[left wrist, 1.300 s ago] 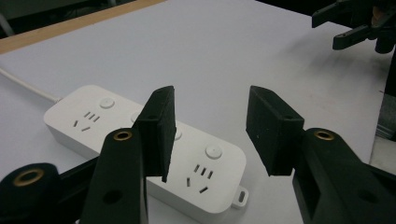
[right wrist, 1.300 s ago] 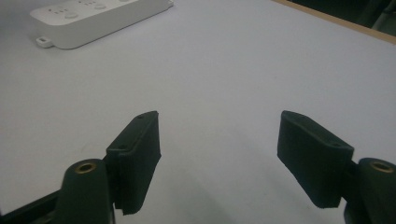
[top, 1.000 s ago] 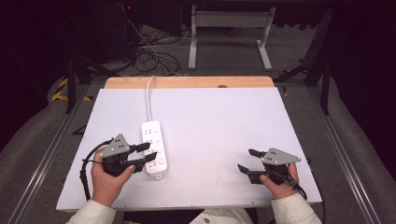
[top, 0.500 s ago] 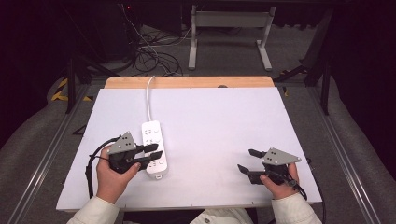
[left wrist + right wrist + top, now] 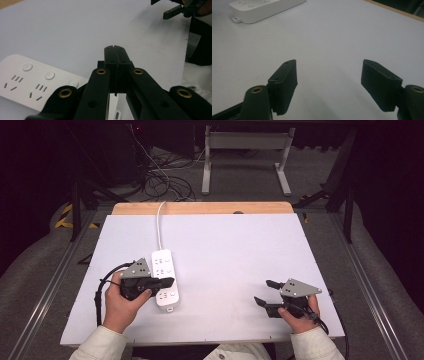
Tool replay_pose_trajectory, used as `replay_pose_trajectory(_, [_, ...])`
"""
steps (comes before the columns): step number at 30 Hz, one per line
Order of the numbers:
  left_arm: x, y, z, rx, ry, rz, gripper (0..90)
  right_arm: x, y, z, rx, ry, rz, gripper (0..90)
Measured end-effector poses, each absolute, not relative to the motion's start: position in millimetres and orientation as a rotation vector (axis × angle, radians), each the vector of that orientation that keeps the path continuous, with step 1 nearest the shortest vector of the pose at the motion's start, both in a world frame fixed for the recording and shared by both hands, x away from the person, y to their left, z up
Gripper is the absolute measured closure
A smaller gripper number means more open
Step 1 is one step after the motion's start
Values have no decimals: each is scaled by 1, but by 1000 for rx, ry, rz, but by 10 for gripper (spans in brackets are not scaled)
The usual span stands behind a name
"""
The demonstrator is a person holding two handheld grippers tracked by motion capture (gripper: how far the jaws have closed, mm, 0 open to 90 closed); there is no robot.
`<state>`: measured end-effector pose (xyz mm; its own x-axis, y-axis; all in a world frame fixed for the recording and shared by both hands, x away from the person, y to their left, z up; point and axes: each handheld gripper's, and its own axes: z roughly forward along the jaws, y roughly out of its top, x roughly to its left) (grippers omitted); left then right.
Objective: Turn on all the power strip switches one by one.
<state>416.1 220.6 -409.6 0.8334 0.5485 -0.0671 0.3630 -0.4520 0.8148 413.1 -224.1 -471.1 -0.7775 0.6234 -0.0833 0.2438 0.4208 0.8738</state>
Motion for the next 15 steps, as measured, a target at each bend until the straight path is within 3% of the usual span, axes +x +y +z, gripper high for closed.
replay_pose_trajectory(15, [436,206,-415,2369,681,194,898,413,-224,-471,731,2293,1306,292])
